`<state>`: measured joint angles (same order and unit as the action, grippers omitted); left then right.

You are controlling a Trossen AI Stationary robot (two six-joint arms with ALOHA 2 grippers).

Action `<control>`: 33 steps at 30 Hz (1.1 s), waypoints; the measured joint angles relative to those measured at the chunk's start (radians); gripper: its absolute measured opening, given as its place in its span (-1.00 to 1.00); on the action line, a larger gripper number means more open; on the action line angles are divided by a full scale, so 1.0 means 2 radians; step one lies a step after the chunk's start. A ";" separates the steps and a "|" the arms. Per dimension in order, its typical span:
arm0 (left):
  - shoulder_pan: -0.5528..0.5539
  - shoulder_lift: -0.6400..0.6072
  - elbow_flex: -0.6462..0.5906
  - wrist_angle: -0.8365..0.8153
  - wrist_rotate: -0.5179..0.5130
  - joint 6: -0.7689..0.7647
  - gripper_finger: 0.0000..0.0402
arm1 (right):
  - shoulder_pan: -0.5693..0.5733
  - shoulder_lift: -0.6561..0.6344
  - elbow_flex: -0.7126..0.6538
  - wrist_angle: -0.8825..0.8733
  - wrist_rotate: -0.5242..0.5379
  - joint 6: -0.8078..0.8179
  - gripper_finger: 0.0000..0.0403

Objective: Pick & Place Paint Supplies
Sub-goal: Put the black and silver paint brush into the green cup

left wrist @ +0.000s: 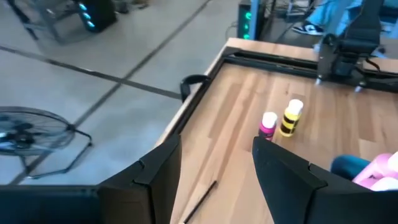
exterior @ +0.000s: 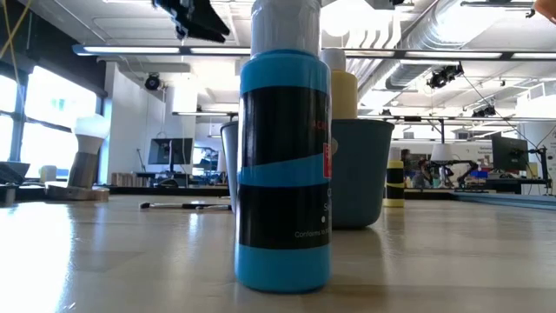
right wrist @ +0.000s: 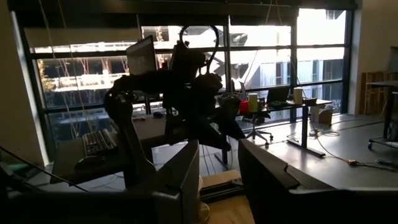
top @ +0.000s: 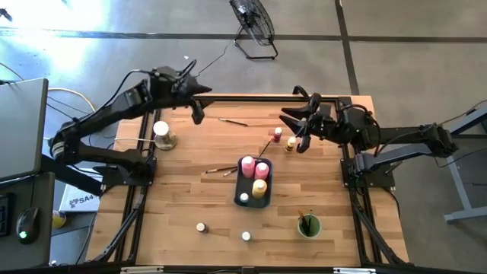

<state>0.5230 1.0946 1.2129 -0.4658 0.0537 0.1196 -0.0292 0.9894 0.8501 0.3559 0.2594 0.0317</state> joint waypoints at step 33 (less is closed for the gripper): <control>0.115 0.231 0.130 -0.145 0.100 0.209 -0.04 | -0.020 0.000 0.000 -0.009 0.000 0.000 -0.48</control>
<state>0.7528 1.5559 1.4721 -0.7553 0.2535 0.5382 -0.0685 0.9894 0.8501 0.3379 0.2588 0.0326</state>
